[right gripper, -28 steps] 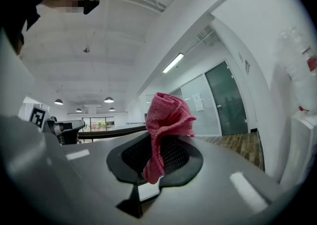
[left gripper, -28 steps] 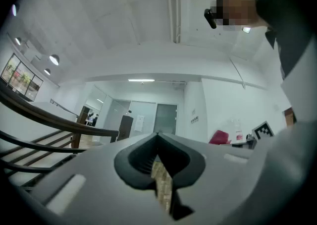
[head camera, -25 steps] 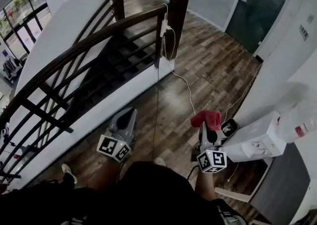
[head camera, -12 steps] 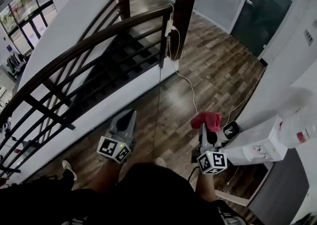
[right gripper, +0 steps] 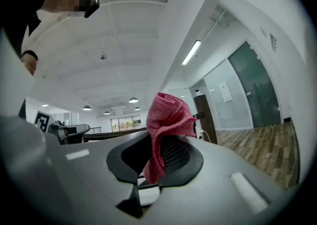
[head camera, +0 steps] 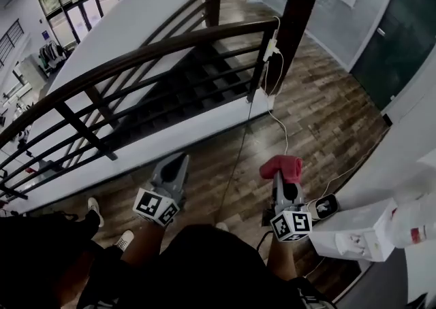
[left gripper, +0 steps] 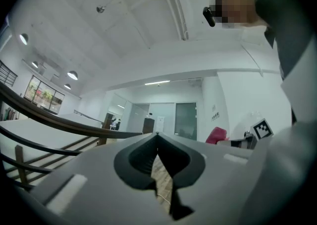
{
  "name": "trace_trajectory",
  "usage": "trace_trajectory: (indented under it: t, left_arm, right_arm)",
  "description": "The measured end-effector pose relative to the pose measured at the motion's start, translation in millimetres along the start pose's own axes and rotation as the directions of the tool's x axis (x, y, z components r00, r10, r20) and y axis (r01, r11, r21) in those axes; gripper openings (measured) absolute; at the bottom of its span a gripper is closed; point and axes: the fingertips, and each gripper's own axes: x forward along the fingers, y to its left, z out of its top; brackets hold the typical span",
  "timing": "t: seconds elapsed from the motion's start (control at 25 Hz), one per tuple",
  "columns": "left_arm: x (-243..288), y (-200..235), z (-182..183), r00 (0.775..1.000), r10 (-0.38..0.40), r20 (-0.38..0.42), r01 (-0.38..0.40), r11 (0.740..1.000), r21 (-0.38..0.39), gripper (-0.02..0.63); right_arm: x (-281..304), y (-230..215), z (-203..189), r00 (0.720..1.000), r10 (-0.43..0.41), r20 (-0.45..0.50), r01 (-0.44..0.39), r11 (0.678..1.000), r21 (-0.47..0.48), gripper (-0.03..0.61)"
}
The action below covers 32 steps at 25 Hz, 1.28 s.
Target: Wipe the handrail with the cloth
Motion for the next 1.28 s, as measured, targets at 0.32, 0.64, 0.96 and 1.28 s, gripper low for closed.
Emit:
trace_trajectory:
  t: [0.32, 0.64, 0.96, 1.28]
  left_arm:
    - [-66.1, 40.4, 18.4, 0.955, 0.291, 0.056, -0.294, 0.954, 0.056, -0.002]
    - [-125.4, 43.2, 25.4, 0.841, 0.532, 0.093, -0.539, 0.838, 0.079, -0.002]
    - [-169.9, 61.0, 23.7, 0.749, 0.658, 0.079, -0.662, 0.749, 0.043, -0.002]
    - [-185.4, 116.1, 45.2, 0.738, 0.665, 0.114, -0.672, 0.74, 0.028, -0.002]
  right_arm:
    - [65.1, 52.7, -4.8, 0.957, 0.289, -0.034, -0.289, 0.957, 0.013, 0.043]
    - [105.7, 99.4, -28.4, 0.843, 0.525, -0.118, -0.522, 0.851, 0.056, 0.043]
    - [119.8, 144.2, -42.9, 0.772, 0.606, -0.193, -0.61, 0.791, 0.043, 0.043]
    - [142.3, 199.4, -31.1, 0.749, 0.634, -0.192, -0.643, 0.765, 0.019, 0.043]
